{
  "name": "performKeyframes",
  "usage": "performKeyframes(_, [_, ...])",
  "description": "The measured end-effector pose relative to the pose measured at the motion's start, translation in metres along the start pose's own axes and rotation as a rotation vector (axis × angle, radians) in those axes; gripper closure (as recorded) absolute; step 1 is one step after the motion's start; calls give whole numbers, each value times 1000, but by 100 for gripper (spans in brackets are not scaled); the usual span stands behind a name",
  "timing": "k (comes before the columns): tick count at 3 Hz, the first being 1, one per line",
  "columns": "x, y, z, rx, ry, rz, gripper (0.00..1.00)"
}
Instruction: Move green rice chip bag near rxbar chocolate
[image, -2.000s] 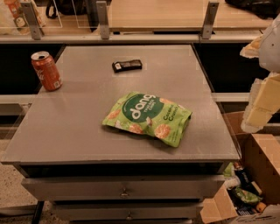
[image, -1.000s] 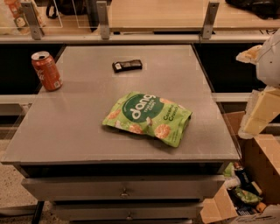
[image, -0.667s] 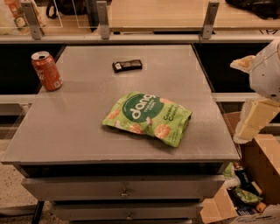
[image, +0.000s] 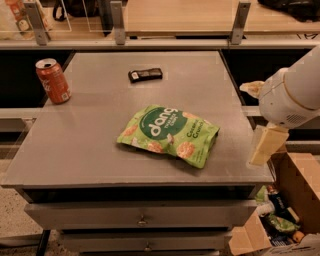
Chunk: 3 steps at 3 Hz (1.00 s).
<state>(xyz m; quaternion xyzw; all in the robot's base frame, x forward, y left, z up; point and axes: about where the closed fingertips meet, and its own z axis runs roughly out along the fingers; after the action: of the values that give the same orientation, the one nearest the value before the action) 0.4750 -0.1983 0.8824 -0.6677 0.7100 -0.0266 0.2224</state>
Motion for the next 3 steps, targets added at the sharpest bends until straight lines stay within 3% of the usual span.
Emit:
performKeyframes(2, [-17, -15, 51, -44, -61, -47, 0])
performKeyframes(3, [-20, -22, 74, -69, -74, -43, 0])
